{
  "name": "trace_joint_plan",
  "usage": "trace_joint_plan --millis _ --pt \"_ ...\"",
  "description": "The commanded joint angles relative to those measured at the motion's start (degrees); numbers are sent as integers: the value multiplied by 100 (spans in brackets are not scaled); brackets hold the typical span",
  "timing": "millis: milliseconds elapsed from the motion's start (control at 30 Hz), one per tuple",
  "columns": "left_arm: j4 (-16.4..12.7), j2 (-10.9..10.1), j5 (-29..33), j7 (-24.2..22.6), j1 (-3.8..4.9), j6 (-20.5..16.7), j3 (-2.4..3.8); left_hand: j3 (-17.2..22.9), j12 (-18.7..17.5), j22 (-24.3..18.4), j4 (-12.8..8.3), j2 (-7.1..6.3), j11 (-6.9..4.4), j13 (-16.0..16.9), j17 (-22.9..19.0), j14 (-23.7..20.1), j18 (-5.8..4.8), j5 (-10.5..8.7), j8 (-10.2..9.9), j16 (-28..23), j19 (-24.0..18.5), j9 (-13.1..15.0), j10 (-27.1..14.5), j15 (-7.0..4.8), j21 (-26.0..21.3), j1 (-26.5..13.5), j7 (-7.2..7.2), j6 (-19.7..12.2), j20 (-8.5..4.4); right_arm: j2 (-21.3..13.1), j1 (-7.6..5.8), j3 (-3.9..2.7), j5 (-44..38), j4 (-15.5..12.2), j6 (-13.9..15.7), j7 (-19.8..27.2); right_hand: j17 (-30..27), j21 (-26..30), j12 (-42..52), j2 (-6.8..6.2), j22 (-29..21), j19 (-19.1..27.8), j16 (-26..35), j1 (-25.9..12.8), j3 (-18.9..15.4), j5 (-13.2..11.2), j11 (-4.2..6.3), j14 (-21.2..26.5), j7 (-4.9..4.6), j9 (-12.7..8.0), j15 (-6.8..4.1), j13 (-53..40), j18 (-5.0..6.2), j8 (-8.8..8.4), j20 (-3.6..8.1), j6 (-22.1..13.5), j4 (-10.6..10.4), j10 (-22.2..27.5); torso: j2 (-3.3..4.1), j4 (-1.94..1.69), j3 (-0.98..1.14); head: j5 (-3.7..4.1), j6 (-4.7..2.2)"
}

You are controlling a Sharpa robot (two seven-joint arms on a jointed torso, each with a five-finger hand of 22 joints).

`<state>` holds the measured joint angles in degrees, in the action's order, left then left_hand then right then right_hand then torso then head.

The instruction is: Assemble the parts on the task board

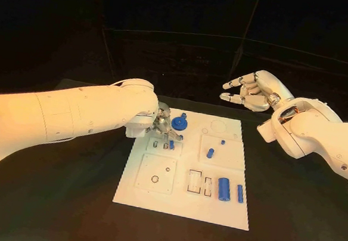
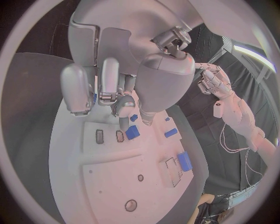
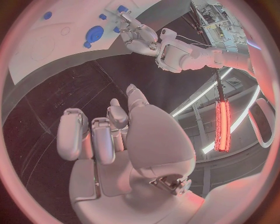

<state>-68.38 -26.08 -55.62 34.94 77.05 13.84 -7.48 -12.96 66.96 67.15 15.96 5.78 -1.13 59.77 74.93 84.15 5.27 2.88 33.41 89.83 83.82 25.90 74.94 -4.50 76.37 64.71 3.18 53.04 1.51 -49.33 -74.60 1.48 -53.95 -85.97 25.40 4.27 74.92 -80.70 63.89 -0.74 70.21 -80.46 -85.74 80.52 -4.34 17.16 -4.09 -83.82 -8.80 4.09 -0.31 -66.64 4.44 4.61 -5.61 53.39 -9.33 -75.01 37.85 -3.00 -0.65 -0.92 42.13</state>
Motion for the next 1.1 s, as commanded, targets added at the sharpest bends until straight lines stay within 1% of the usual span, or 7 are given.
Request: trace_joint_plan --millis 33,100,400,567,667,1100 --pt "52 36 -121 91 7 240 2 -18 15 16 -25 13 2 6 1507 585 -115 -12 34 17 69 14 15 -37 41 67 -4 -48 -38 15 -13 -5 -30 -5 -72 -16 578 39 -38 21 -9 24 38 64 -36 39 46 -416 0 -7 -40 8 -39 32 19 43 4 11 1 -3 -2 -7 16" --pt "79 54 -125 99 5 256 2 -18 13 11 -28 15 2 4 1507 585 -114 -12 41 17 68 22 13 -36 39 79 -4 -53 -37 21 -13 -5 -31 -2 -74 -17 578 40 -42 24 -10 24 39 70 -41 58 47 -416 1 -7 -41 12 -39 32 20 45 4 13 -2 -1 0 -6 31" --pt "124 89 -131 127 0 227 2 -12 24 41 -39 38 1 16 1507 585 -119 -12 68 17 72 51 19 -36 55 122 -5 -66 -36 42 -13 -5 -28 -6 -86 -34 564 52 -76 38 -29 32 48 87 -59 137 50 -414 3 -8 -44 44 -36 31 22 52 2 28 -7 -3 7 -8 42" --pt "158 120 -132 114 -3 265 2 15 29 56 -96 73 0 20 1507 585 -120 -11 124 17 70 117 22 -36 64 250 -6 -102 -34 55 -13 -5 -24 -6 -97 -39 558 55 -83 41 -34 34 52 96 -66 171 51 -413 4 -8 -45 51 -35 31 24 54 3 30 -8 0 6 -10 49" --pt "178 145 -132 108 -9 289 2 25 33 70 -132 76 0 24 1507 585 -122 -12 148 17 71 146 24 -36 71 309 -6 -119 -33 59 -13 -5 -24 -1 -101 -40 557 56 -85 43 -34 33 53 101 -69 186 51 -412 4 -8 -45 53 -35 31 24 55 4 30 -7 -4 5 -9 65" --pt "260 234 -131 95 -32 359 0 27 36 72 -137 78 0 28 1507 585 -122 -11 152 17 71 151 26 -36 72 318 -6 -122 -33 85 -13 -5 -23 19 -118 -49 554 59 -88 48 -40 36 56 109 -72 213 52 -412 4 -9 -46 56 -34 30 25 57 4 31 -4 -6 3 -8 87"
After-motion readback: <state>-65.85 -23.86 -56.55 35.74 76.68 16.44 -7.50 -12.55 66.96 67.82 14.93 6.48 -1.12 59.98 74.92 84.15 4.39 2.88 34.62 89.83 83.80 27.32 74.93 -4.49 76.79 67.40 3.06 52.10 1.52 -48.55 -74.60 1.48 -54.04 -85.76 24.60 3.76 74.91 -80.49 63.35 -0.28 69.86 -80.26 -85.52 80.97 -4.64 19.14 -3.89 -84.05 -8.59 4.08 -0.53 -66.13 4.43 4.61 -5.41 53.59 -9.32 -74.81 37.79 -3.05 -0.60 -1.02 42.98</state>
